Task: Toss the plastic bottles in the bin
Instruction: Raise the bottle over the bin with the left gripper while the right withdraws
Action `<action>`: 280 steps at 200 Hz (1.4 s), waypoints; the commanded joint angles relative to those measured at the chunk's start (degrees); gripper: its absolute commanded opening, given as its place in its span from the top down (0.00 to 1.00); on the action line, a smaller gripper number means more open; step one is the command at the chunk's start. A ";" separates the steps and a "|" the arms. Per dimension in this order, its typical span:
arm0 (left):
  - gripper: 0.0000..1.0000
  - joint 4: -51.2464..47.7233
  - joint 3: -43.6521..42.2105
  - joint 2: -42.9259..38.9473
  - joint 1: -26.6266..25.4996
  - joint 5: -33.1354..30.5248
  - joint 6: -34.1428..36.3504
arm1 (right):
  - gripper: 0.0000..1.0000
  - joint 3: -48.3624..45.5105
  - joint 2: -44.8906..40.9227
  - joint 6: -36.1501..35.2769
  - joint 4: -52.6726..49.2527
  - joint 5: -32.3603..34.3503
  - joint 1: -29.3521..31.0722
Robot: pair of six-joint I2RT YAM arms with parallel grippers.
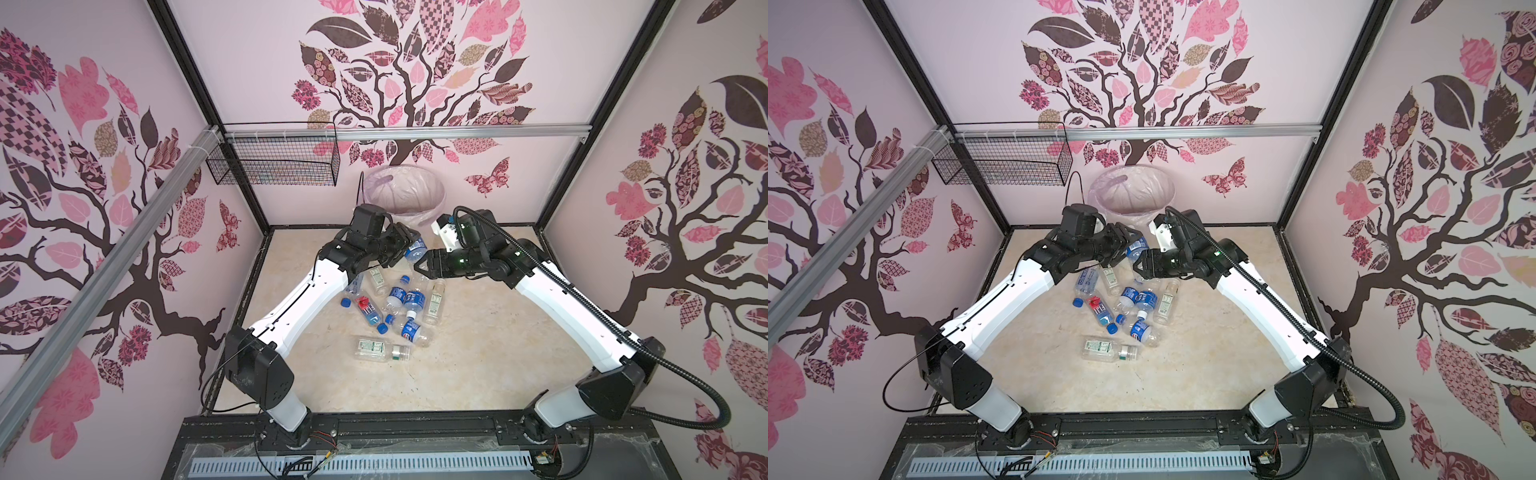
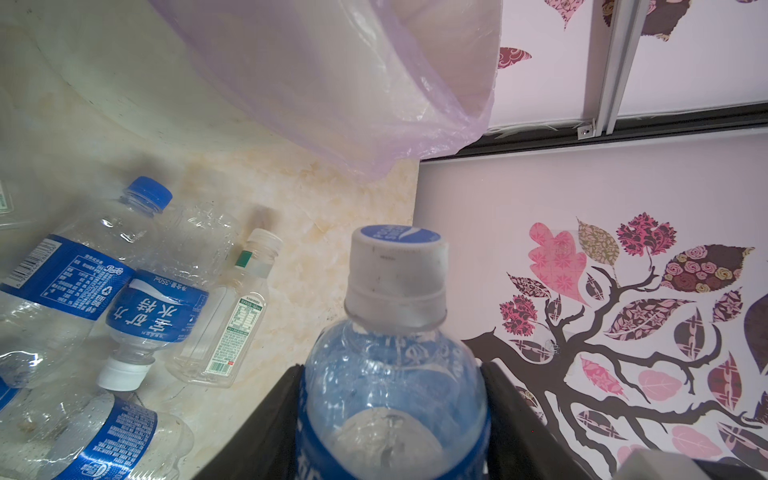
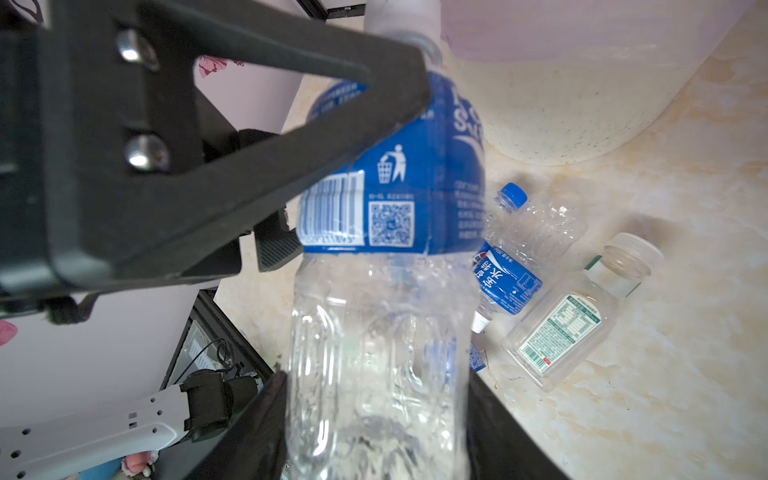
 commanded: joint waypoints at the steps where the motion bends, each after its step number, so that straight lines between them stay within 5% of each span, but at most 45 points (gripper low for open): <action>1: 0.62 -0.67 1.48 -2.19 0.73 -2.51 1.26 | 0.26 0.63 -2.66 0.13 0.09 1.57 0.34; 40: 0.63 -3.32 6.96 -0.72 4.58 -3.45 3.43 | 0.01 2.99 -2.91 0.74 -1.07 3.18 0.39; 73: 0.63 -5.71 13.20 1.70 7.71 -5.54 6.65 | 0.00 6.74 -1.81 0.74 -2.40 6.12 0.37; 134: 0.63 -7.58 30.38 8.10 8.09 -19.53 18.57 | 0.00 16.02 3.36 0.44 -5.45 16.79 0.36; 220: 0.63 13.62 35.49 9.19 7.87 -36.44 35.87 | 0.00 21.63 5.82 1.53 -7.60 17.17 0.46; 280: 0.63 19.10 45.89 14.64 7.85 -36.63 41.37 | 0.00 21.03 5.64 1.64 -8.97 16.85 0.40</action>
